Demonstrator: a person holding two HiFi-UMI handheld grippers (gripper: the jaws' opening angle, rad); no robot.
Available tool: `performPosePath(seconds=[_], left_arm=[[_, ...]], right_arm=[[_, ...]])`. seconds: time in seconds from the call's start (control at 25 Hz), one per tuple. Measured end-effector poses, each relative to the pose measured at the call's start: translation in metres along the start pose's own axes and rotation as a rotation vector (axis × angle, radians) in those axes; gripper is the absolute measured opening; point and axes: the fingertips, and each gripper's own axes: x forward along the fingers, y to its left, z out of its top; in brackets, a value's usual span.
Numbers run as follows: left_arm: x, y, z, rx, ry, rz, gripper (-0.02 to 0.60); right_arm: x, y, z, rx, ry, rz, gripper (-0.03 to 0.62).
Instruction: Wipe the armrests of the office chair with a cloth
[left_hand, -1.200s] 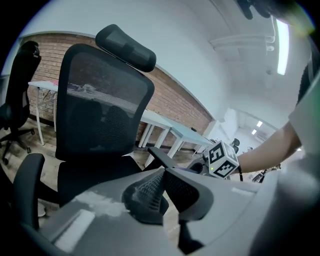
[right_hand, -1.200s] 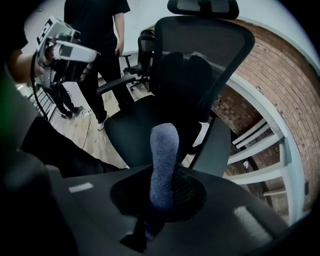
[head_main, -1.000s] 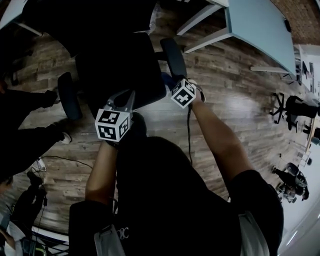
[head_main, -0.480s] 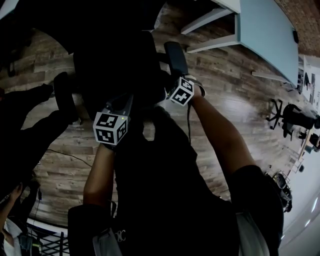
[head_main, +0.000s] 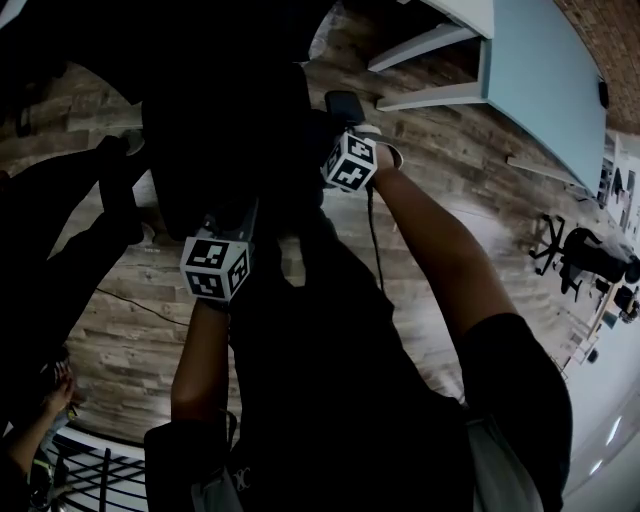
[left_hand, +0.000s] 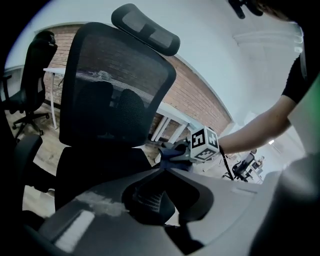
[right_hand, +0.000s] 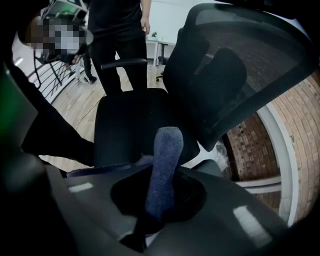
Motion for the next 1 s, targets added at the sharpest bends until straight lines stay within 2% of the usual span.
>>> performPosePath(seconds=[0.24, 0.6, 0.76, 1.0], left_arm=[[0.011, -0.005, -0.001, -0.011, -0.006, 0.023, 0.006], [0.021, -0.011, -0.001, -0.044, -0.014, 0.060, 0.006], [0.028, -0.009, 0.002, -0.056, -0.019, 0.074, 0.006], [0.041, -0.013, 0.005, -0.046, -0.011, 0.067, 0.006]], right_arm=[[0.008, -0.042, 0.020, -0.020, -0.048, -0.008, 0.035], [0.018, -0.094, 0.040, 0.051, -0.091, -0.011, 0.035], [0.021, -0.117, 0.034, 0.148, -0.096, -0.003, 0.037], [0.021, -0.137, -0.012, 0.351, -0.052, -0.020, 0.035]])
